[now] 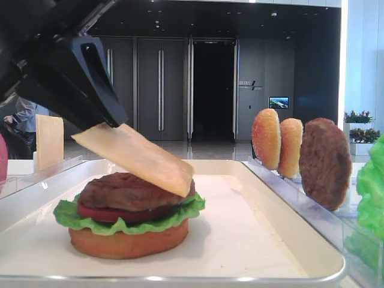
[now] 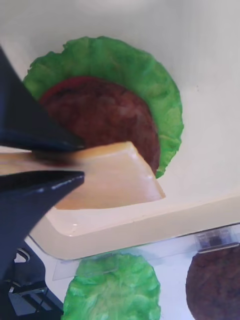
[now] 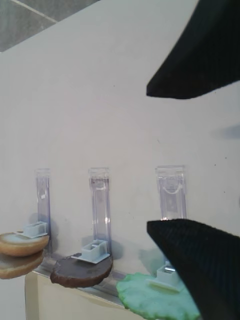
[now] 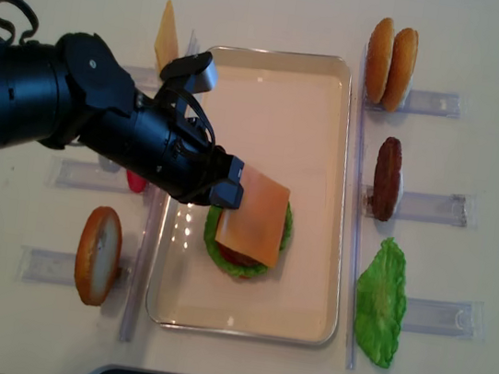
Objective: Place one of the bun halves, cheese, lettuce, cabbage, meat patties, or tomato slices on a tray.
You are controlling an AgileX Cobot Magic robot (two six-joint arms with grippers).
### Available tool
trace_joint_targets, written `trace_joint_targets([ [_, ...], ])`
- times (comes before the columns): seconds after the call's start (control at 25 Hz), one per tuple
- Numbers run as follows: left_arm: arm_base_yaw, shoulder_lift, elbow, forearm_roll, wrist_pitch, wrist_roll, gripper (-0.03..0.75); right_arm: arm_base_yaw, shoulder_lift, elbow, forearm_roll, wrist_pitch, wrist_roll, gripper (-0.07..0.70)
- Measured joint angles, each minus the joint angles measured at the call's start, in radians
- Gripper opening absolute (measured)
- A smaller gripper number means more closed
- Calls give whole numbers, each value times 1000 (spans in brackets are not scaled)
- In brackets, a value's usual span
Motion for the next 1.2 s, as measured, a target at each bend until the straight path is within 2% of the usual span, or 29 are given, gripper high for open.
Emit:
trace_joint_targets([
  [0.28,0,0,0,3,-10,-16,496,0,0,0,0,0,0,509],
  [0.4,0,0,0,16,-10,-34,550,0,0,0,0,0,0,509],
  [0.56,0,0,-3,69,-7,-95,563,0,0,0,0,0,0,509],
  [0.68,1,0,-31,147,32,-159,565,0,0,0,0,0,0,509],
  [0.8,1,0,-85,254,96,-246,566,0,0,0,0,0,0,509],
  [0.92,1,-3,-149,374,194,-341,566,0,0,0,0,0,0,509],
  [1.2,1,-6,-310,615,486,-477,566,0,0,0,0,0,0,509],
])
